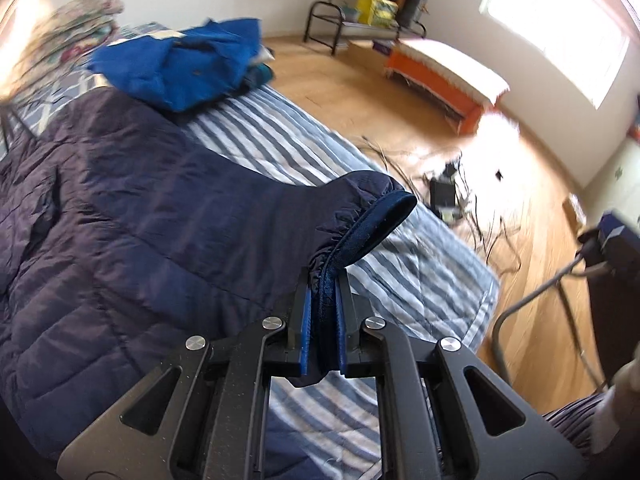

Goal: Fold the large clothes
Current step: 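Grasp the other sleeve cuff with the left tool, then carry the held sleeve across the jacket front with the left tool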

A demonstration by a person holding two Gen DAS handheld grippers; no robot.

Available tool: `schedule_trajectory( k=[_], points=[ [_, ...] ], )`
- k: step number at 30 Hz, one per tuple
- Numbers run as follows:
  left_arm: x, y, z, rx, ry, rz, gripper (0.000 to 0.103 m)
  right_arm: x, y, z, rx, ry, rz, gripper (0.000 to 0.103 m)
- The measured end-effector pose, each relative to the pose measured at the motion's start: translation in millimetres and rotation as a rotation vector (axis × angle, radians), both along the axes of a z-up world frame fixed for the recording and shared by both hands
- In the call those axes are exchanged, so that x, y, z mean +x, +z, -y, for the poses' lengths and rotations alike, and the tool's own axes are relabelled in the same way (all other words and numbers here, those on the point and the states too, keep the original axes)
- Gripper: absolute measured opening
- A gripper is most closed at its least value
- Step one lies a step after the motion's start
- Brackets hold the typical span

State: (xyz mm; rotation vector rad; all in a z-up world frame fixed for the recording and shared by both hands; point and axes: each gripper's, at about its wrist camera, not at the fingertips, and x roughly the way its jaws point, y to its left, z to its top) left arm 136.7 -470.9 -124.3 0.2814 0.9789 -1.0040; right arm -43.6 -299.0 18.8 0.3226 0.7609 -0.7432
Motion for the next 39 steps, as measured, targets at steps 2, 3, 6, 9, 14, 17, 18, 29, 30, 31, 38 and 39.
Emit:
schedule_trajectory(
  k=[2,3,6,9,14,17,18,29,30,31,38,39],
  points=[
    [14,11,-17,-0.025,0.030,-0.009,0.008,4,0,-4,-0.004,0.010,-0.002,0.065],
    [21,16,-26,-0.035,0.045,-0.010,0.008,6,0,-6,-0.007,0.015,-0.002,0.066],
    [47,30,-60,-0.067,0.103,-0.017,0.008,15,1,-12,-0.013,0.033,0.000,0.069],
    [75,40,-93,-0.080,0.168,-0.009,0.008,26,1,-20,-0.021,0.052,-0.002,0.071],
    [120,47,-153,-0.112,0.293,-0.014,0.008,42,-2,-30,-0.028,0.086,-0.014,0.073],
    [141,46,-179,-0.115,0.346,0.004,0.008,52,-5,-36,-0.020,0.102,-0.020,0.073],
    [147,45,-187,-0.116,0.360,0.007,0.008,56,-6,-37,-0.015,0.109,-0.021,0.073],
    [221,32,-293,-0.156,0.565,-0.013,0.008,98,-17,-61,-0.016,0.179,-0.063,0.073],
    [229,31,-302,-0.156,0.586,-0.009,0.008,100,-19,-63,-0.014,0.184,-0.067,0.073],
    [237,29,-313,-0.155,0.610,0.004,0.008,103,-21,-65,-0.011,0.189,-0.071,0.073],
    [286,2,-379,-0.159,0.750,-0.022,0.008,124,-29,-78,-0.007,0.226,-0.098,0.073],
    [291,-1,-387,-0.163,0.767,-0.028,0.008,129,-31,-81,-0.010,0.235,-0.106,0.073]
  ],
)
